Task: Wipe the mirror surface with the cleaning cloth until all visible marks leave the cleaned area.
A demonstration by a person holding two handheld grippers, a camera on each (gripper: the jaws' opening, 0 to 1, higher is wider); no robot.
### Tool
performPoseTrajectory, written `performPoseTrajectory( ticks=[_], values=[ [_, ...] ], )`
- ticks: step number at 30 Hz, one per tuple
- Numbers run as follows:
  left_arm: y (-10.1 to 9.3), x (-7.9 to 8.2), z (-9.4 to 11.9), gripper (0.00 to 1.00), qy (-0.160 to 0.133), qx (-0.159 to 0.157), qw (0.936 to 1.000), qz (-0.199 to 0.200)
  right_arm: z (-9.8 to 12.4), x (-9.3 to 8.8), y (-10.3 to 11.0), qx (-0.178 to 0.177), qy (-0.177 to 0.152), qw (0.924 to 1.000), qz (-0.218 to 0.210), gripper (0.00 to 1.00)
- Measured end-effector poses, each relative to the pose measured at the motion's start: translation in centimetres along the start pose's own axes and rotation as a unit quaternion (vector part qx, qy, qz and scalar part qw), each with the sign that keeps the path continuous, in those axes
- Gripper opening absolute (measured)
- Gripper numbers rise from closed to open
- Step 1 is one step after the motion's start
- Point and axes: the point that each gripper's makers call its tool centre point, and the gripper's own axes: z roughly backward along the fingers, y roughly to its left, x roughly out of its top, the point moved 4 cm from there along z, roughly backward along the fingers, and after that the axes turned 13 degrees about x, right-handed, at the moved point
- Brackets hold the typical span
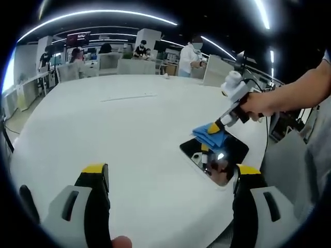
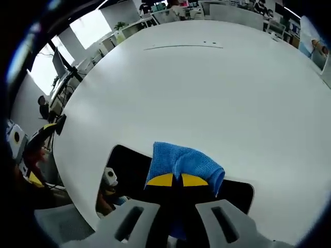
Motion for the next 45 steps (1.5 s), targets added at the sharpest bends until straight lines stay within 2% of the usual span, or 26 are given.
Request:
performPoseTrajectory(
  ticks=[9, 16, 31, 45],
  values=[
    [1.2, -0.2, -0.7, 0.99, 0.0, 0.0, 1.0, -0.003, 0.8, -0.3, -1.0, -0.011, 0.003, 0.9999, 0.0, 0.0],
    [1.4, -0.3, -0.9, 0.99, 0.0, 0.0, 1.0, -0.007, 1.2, -0.6, -2.0, -0.015, 0.002, 0.9999, -0.004, 0.0],
    [1.3, 0.0, -1.0, 0.99, -0.007, 0.002, 0.9999, -0.007, 1.4, -1.4, -1.6, -0.03, -0.018, 0.9993, -0.015, 0.0],
    [1.0, 0.1, -0.9, 0.99, -0.008, 0.0, 0.9999, -0.008, 2.2, -3.9, -0.5, -0.02, -0.035, 0.9987, -0.032, 0.0]
  ],
)
